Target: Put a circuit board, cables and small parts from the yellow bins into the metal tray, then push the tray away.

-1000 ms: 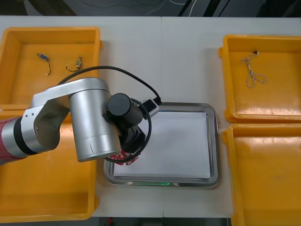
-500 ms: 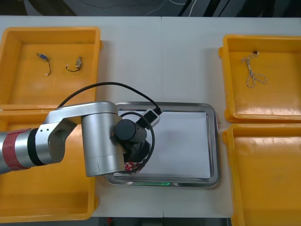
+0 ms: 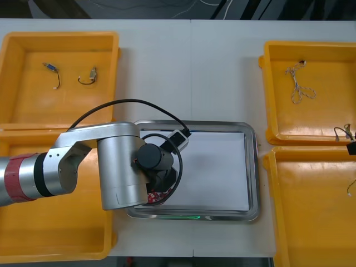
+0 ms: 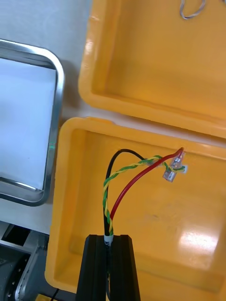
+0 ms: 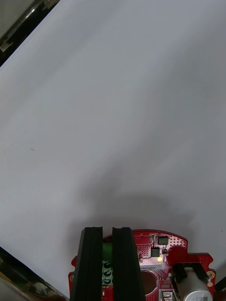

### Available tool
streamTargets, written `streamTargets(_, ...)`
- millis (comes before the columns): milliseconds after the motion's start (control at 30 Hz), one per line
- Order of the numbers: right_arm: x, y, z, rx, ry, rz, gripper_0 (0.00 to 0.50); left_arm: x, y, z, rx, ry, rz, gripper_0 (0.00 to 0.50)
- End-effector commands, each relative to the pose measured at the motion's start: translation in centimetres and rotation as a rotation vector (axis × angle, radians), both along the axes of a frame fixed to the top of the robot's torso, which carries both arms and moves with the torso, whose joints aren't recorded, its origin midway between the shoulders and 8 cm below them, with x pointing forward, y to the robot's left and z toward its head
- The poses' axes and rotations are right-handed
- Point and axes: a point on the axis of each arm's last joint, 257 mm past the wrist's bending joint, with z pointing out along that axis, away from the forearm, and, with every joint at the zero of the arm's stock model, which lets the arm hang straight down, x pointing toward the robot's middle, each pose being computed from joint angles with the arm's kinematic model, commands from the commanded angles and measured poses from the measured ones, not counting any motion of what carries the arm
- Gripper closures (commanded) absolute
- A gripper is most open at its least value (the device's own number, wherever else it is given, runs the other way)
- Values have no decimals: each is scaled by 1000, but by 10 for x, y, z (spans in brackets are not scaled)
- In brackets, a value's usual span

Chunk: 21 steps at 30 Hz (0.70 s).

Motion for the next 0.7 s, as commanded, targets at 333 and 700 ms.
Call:
streamTargets(333,-15,43,-3,-152,-22,263,500,3,-19,13,-61,-21,21,106)
streamTargets(700,-16,66,-17,-247,-35,363,500,8,-16,24,-93,-9,53,0)
